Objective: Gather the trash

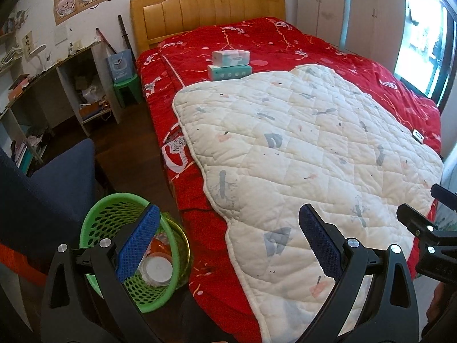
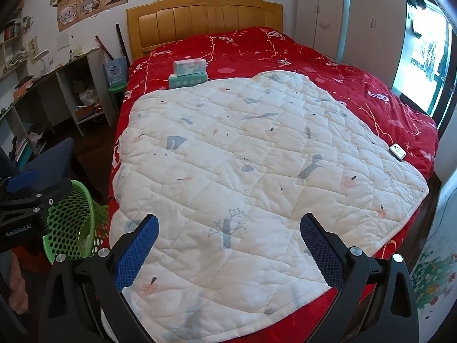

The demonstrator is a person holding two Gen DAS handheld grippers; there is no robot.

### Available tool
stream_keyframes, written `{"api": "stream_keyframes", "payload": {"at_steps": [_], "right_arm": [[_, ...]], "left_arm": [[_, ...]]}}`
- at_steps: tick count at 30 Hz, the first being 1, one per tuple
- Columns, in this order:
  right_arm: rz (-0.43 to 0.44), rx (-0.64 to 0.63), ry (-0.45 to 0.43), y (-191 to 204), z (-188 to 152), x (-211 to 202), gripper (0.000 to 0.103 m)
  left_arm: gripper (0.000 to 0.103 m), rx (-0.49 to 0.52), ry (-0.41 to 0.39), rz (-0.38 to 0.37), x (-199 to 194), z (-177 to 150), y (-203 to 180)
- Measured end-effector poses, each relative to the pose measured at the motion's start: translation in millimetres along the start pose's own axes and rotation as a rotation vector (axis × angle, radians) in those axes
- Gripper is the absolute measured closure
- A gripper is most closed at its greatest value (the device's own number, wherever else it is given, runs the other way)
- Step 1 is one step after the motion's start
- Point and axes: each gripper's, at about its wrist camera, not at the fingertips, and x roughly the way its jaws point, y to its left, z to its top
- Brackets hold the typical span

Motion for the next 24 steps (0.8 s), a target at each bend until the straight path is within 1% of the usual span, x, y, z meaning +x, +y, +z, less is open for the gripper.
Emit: {"api": "stream_keyframes", "payload": {"at_steps": [16, 24], "right_arm": [[-0.017, 0.002, -0.010, -3.7, 1.7, -1.4, 0.007], [-0.026, 0.012, -0.010, -8.4, 0.0, -0.5, 0.007]], "left_arm": [[0.007, 0.000, 0.000, -0.005, -1.5, 1.0, -3.2], [0.007, 0.010, 0.000, -0.010, -0.5, 4.2, -11.7]]}}
